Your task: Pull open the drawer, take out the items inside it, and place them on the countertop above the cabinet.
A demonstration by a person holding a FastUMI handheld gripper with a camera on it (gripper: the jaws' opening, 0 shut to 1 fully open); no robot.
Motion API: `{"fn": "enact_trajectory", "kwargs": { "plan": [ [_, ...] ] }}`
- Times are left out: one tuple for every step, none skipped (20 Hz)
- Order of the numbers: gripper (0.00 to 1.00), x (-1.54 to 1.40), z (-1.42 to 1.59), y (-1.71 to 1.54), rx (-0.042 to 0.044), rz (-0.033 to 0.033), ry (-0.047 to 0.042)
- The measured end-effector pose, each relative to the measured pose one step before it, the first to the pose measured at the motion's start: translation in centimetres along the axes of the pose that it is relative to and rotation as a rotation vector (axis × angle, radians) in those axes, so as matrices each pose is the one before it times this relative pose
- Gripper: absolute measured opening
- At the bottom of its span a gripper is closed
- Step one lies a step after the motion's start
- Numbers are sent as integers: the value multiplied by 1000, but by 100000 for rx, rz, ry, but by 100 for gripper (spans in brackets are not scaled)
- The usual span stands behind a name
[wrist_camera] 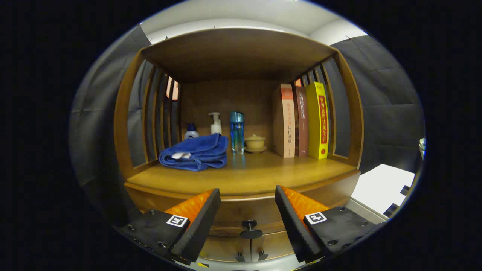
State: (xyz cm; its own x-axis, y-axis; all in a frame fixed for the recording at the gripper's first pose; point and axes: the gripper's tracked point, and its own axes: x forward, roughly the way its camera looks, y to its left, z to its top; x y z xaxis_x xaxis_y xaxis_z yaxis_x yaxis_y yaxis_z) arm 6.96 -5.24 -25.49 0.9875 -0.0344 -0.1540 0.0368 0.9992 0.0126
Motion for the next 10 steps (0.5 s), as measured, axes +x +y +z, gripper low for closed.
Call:
{"fn": "enact_trajectory", "kwargs": {
  "plan": [
    [98, 540, -1139, -211, -47, -390, 1941],
    [98, 337, -1184, -49, -33, 32, 2533],
    [98, 195, -1007, 56, 55, 762, 1999],
    [96, 82, -608, 120, 510, 61, 455],
    [95, 125, -556, -426, -194, -817, 931],
    [93, -56, -580, -220, -68, -444, 1308],
    [92, 147, -450, 4, 692, -26, 865],
    [92, 60, -207, 61, 946, 155, 842],
    [92, -152, -329, -118, 437, -98, 1197],
    [92, 8, -388, 57, -177, 376, 1336]
  ]
}}
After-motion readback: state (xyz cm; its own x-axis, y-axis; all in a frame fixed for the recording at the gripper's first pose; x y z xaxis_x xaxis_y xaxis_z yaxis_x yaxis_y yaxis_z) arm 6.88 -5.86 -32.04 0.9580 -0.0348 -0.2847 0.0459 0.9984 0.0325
